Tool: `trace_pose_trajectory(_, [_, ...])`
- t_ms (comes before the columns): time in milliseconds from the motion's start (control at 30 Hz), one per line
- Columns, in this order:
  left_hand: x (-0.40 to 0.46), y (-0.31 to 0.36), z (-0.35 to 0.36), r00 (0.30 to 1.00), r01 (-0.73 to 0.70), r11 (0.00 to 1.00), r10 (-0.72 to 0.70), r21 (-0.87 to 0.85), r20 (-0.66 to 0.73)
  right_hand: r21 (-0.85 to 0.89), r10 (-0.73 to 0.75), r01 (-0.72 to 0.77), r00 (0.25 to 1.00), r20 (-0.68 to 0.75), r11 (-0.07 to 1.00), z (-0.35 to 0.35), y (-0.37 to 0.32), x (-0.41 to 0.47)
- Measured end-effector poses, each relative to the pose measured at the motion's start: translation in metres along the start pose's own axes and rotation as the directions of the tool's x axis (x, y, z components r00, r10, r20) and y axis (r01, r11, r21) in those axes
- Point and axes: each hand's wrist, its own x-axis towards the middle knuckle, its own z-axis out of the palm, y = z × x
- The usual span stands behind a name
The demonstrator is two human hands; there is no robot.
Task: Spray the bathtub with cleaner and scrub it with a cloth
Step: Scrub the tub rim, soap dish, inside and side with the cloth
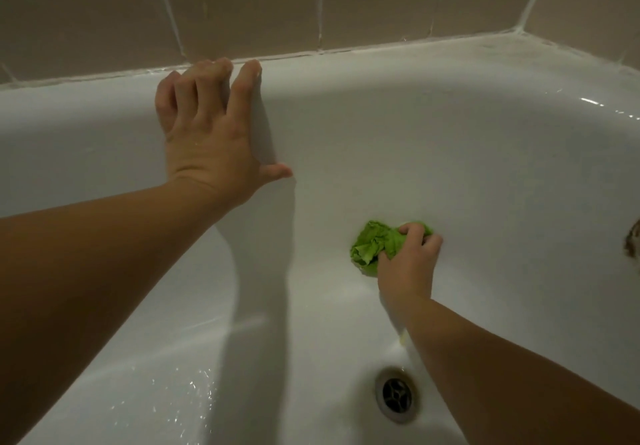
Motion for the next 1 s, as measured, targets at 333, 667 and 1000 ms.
trace_pose_trajectory(333, [0.002, 0.004, -0.002, 1.000, -0.016, 0.999, 0.016, -0.046, 0.010, 0.221, -0.083, 0.129, 0.975, -0.208, 0.967, -0.059, -0.089, 0.058])
trace_pose_trajectory(667, [-0.003, 0.050, -0.017, 0.991, 0.045, 0.981, -0.020, -0.188, 0.136, 0.355, 0.035, 0.000, 0.995, -0.091, 0.935, -0.133, -0.116, 0.067])
trace_pose_trajectory(1000, [-0.006, 0.175, -0.023, 0.931, 0.150, 0.505, 0.219, -0.850, 0.293, 0.440, 0.071, -0.066, 0.997, 0.005, 0.895, -0.214, -0.120, 0.057])
